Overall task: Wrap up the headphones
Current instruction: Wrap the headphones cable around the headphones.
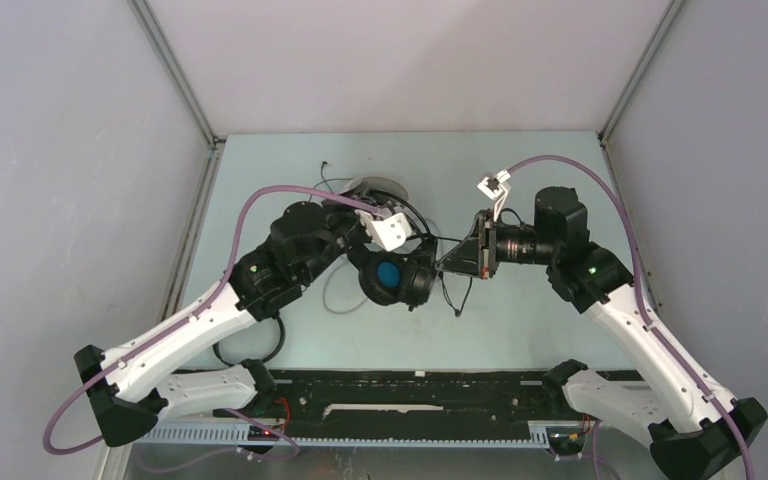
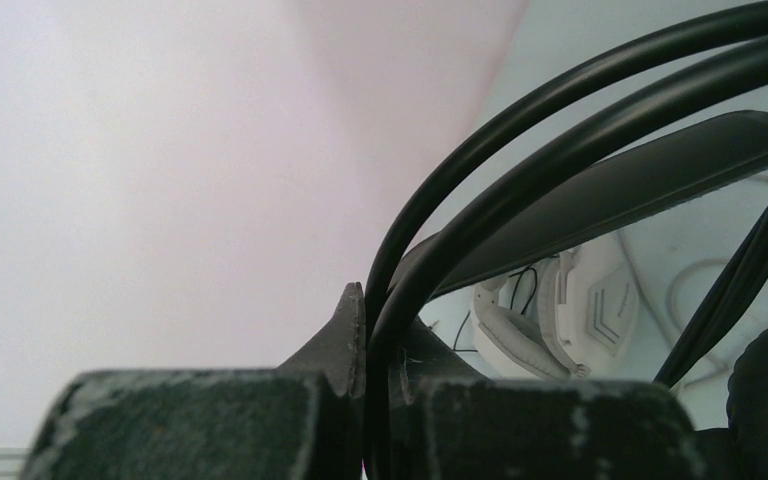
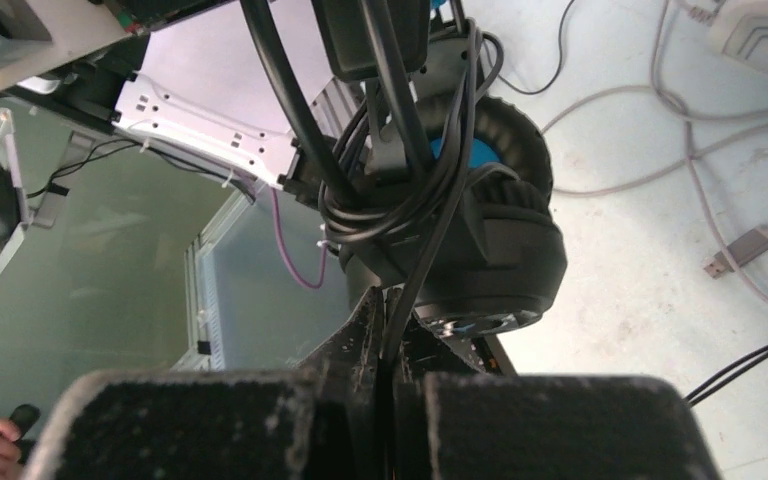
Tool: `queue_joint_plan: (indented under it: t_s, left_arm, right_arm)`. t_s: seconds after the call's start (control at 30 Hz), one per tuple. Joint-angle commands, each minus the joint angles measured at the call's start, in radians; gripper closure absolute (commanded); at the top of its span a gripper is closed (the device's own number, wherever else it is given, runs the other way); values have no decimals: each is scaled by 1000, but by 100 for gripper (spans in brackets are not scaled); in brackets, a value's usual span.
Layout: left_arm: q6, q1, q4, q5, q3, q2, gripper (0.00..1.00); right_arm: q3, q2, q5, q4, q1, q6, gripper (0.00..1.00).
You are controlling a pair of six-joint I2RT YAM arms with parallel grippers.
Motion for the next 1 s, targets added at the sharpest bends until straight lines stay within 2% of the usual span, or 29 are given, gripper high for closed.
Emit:
queue_joint_plan:
  t_s: [0.0,0.1,0.2,0.5,0.6,0.73,0.97]
  left_arm:
    - [137,42,-69,-270,-34,4,100]
    - [104,43,-34,-281,-41,2,100]
    - [40,42,-10,-316,-27,13,100]
    - [-225,34,-113,-428,97,81,100]
    - [-367,29,-178,-474,158,113,100]
    - [-569,24,-289,-477,242,153,100]
    - [-845,22,-397,-460,350,180,100]
  right_arm:
    - [32,-38,-134,165,-17,74,99]
    - [27,-38,-150,213,-18,118,94]
    - [25,-30,-150,271,-11,177,94]
    - [23,13,-65,448,84,316,94]
    - [23,37,-23,508,106,364,88]
    - [22,68,18,571,129,401,86]
    - [23,86,135,534,160,363,85]
